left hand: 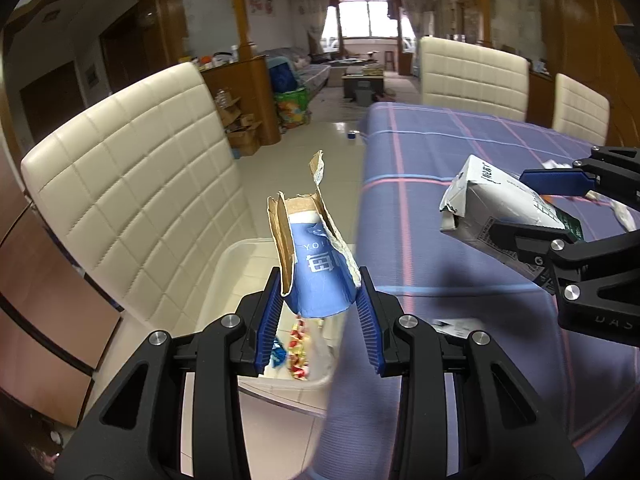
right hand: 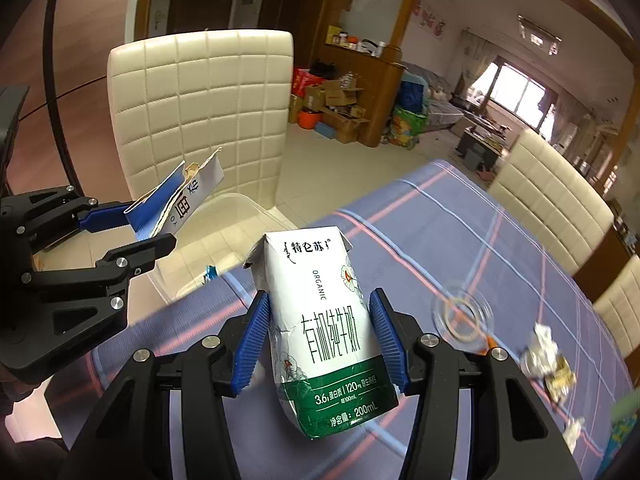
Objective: Collect trash
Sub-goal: 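Carry the blue cup and milk carton over the clear bin, then open the left tool to drop the cup while the right tool drops the carton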
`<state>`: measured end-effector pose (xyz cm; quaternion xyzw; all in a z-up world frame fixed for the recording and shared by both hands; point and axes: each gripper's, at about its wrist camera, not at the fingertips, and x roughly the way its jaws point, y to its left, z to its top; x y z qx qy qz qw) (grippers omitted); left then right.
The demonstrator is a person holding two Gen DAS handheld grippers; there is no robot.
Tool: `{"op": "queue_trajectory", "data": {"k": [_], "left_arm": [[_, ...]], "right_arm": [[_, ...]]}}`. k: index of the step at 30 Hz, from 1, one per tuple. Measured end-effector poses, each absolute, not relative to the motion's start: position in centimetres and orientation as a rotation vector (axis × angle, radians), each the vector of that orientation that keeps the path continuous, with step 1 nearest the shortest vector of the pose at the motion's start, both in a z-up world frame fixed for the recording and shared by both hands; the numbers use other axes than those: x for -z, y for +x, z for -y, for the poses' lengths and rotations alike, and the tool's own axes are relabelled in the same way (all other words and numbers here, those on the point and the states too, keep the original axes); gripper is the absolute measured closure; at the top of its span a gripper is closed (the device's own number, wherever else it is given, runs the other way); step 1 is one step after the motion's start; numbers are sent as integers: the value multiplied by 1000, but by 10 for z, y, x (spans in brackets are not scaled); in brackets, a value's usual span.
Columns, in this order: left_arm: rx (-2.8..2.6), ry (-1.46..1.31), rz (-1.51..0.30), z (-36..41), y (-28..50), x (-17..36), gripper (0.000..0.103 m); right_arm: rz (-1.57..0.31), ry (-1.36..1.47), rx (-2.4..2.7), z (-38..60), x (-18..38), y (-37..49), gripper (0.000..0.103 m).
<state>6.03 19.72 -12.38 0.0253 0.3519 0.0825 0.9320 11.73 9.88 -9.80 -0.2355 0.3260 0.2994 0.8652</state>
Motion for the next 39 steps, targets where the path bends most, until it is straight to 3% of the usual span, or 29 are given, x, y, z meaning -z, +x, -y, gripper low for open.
{"op": "queue_trajectory", "data": {"k": [25,28,29,30,39], "left_arm": [[-284,49,-770,-272,111,144,63],[-304,39,-785,-276,116,151,52],[-319,34,-783,-278,117,153,37],[-331,31,-777,-279,117,154,31],[-351,29,-784,-283,107,162,26]], "right_arm": [[-672,-518,-691,-176,110,170,53],[-685,-519,-687,-178,116,174,53],[-690,-522,-686,-178,118,175,53],[-693,-523,-687,-178,118,176,53],[-710,-540,-707,-190,126,175,53]]}}
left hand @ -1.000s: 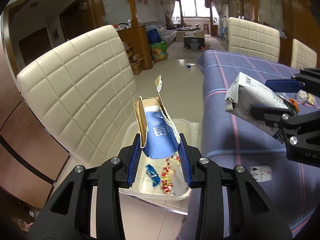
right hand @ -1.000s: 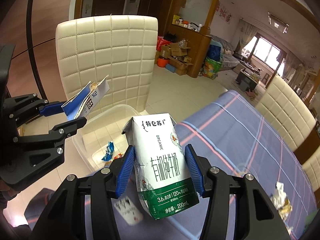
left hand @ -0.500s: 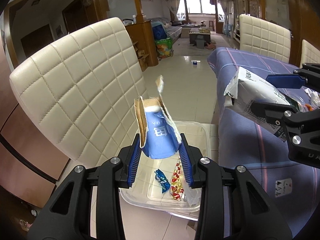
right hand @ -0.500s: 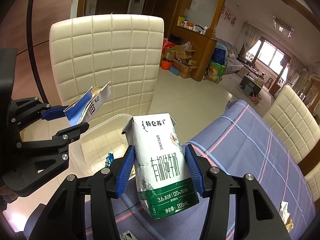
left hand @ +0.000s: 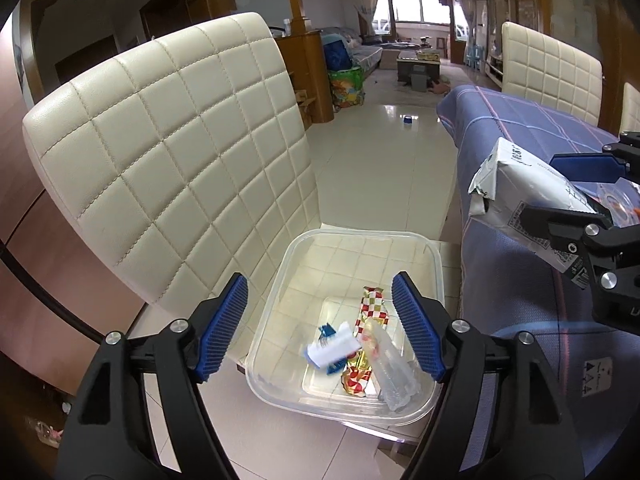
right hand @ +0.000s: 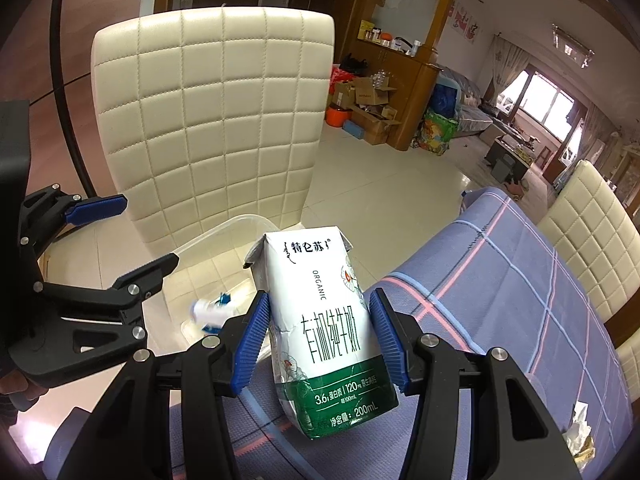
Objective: Collect trash
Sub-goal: 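Open the left tool to drop the cup while the right tool drops the carton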
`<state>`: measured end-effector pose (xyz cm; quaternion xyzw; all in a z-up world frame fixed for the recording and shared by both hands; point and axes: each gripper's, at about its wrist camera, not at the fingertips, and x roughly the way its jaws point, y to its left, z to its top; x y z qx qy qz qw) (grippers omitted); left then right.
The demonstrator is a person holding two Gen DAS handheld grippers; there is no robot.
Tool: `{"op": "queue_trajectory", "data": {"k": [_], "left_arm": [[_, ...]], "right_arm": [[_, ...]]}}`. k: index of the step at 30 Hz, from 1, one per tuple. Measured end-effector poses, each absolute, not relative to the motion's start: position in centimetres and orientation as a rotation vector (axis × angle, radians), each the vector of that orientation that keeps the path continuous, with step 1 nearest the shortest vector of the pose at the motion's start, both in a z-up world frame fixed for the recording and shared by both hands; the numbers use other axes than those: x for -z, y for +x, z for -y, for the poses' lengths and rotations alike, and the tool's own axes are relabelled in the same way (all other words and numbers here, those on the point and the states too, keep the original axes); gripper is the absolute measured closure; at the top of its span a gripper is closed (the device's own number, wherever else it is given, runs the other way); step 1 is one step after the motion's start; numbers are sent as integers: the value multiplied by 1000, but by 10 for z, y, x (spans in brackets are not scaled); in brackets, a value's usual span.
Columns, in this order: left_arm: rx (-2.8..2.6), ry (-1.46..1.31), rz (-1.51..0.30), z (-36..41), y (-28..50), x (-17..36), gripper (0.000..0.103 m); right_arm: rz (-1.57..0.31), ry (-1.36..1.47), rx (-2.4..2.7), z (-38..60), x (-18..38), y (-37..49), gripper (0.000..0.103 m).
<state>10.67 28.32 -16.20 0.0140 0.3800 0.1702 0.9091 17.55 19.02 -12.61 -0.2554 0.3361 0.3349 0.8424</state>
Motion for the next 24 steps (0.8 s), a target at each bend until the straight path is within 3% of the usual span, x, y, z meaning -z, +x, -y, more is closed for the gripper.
{"op": "queue_trajectory", "data": {"k": [24], "left_arm": [[-404,-26,-773,-303,90,161,25]], "right_arm": [[-711,-541,-783,-218,126,167,50]]}}
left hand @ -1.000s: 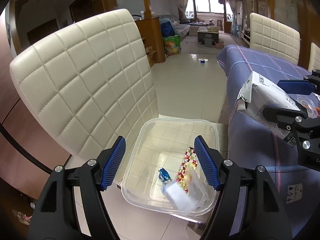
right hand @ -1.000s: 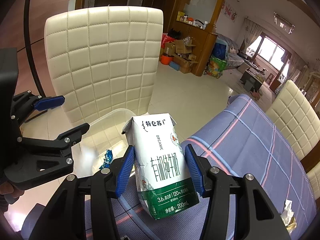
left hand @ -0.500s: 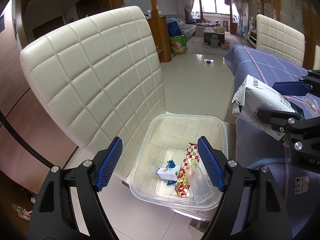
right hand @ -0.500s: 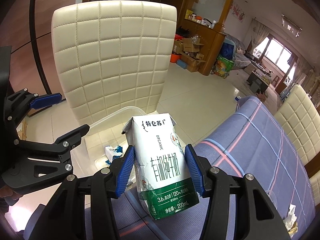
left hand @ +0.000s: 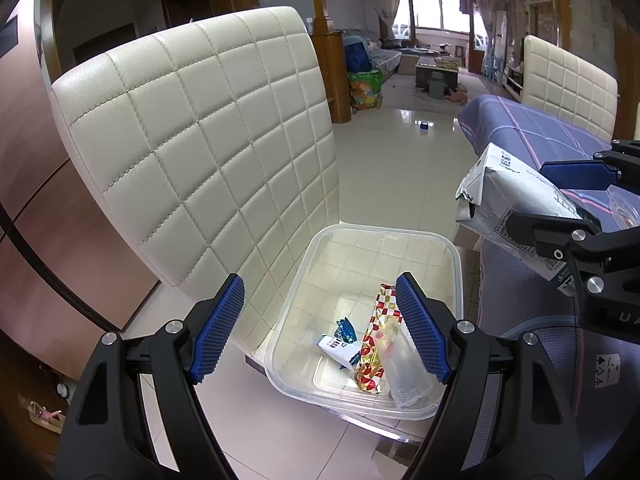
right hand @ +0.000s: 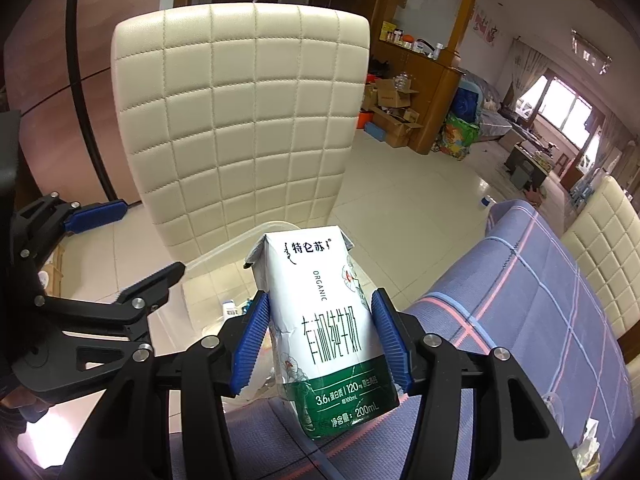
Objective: Collect trash
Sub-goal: 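Open the left tool to drop the cup while the right tool drops the carton, then move both tools back over the table toward the clear lid and tissue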
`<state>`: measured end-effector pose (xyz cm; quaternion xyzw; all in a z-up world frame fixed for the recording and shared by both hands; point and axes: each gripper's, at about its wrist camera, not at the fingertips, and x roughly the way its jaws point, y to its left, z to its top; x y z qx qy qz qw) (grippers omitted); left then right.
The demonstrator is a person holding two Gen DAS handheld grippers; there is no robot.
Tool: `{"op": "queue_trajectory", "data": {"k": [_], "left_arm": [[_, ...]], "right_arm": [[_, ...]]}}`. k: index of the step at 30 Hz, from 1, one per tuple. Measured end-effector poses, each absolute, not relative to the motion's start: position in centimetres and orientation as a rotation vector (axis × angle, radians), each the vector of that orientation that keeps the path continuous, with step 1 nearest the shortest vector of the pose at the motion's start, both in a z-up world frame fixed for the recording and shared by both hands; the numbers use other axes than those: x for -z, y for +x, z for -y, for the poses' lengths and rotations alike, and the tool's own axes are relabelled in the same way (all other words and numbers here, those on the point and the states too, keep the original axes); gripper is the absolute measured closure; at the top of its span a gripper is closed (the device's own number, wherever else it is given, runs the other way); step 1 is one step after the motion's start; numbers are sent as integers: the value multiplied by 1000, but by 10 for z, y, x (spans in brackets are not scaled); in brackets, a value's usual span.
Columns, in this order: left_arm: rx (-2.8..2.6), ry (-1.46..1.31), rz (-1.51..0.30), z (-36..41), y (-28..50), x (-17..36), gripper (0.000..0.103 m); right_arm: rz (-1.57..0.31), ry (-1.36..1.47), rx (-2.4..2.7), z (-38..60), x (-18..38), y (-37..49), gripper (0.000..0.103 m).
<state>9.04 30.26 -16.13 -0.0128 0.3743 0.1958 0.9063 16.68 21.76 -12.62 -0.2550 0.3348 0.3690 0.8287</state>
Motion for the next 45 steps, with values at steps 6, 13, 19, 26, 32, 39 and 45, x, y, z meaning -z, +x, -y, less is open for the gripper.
{"op": "queue_trajectory", "data": {"k": [6,13,19,26,32,39,45], "left_arm": [[-404,-32,-769,-303,90,159,25],[-397,-32,-769,-299,87,157,25],[-383,-16,-761,-290,83,151,24],[-338,-6,-744,-269,74,138,23],[-266,30,-729,-230,70,127,20],[-183,116,-691,-170,71,112,15],[-55,135,-688,-113,82,105,4]], "right_arm": [[-682,-560,-747,-214,123,165,41],[-700,-540,-732,-202,120,167,41],[-710,-536,-724,-189,117,159,41],[-707,-504,-689,-160,109,149,41],[-709,-455,-621,-112,102,145,41],[-743,-325,-519,-30,96,152,41],[-769,-196,-414,51,98,159,40]]}}
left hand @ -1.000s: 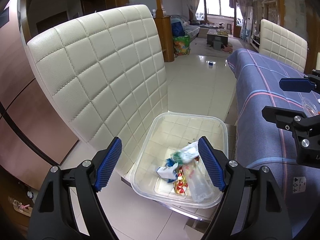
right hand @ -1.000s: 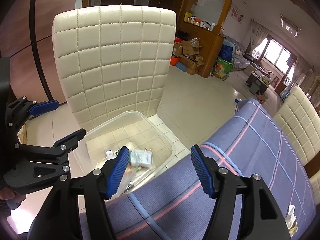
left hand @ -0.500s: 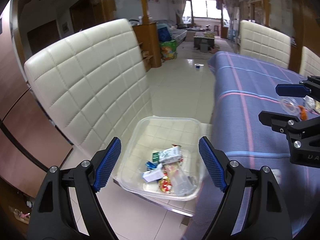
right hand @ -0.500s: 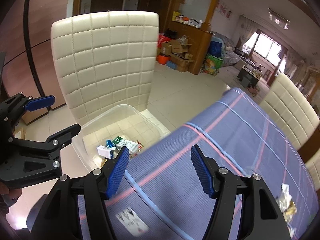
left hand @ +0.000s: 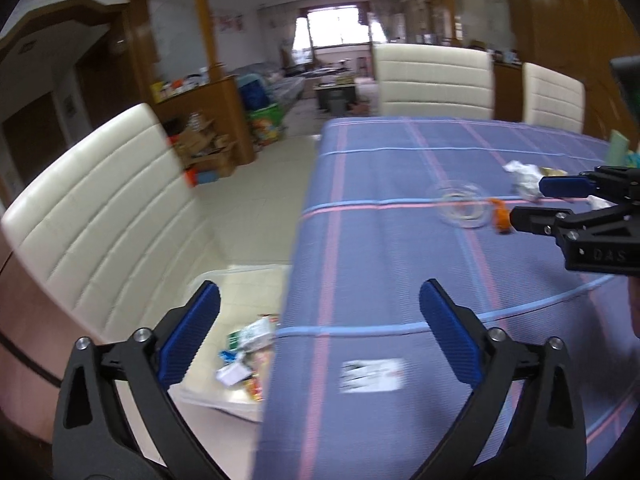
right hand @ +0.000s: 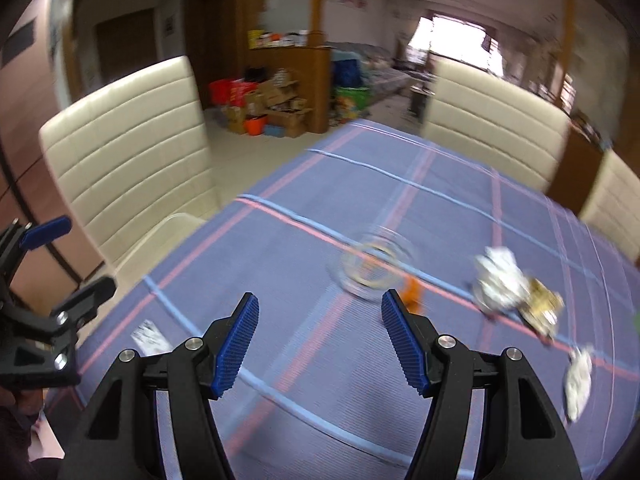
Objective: Collect trash
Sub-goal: 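Move both tools back over the table toward the clear lid and tissue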
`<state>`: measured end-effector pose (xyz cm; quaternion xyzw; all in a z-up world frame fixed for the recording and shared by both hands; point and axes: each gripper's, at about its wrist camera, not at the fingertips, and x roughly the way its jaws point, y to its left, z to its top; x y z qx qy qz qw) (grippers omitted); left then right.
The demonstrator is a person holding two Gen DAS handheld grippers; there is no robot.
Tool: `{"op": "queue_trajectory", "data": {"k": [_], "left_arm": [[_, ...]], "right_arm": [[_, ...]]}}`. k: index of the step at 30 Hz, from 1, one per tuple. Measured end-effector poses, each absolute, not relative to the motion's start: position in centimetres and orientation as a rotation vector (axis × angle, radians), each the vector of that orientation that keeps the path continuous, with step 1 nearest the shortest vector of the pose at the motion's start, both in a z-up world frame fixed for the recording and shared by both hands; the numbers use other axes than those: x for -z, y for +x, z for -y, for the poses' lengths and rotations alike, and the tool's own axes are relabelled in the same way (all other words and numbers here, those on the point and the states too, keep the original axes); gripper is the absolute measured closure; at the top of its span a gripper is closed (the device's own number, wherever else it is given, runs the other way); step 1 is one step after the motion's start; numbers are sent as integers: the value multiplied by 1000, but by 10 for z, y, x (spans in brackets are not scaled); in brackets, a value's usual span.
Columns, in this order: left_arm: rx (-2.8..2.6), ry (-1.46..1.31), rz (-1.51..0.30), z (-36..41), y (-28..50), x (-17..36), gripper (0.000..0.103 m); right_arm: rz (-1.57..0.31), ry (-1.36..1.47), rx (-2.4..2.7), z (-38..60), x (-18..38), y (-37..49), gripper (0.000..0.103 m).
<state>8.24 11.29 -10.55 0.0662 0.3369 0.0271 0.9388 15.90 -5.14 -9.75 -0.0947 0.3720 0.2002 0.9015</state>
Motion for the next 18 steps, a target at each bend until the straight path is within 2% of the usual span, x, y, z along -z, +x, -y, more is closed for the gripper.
{"op": "queue_trajectory", "data": {"k": [11,18], "left_arm": [[88,228,-753,-10,145,117,4],[93,206,-798,15,193,131,4]], "right_arm": [[-819,-64,-225,174,116,194,40],[-796,-53,-220,186,119,227,41]]}}
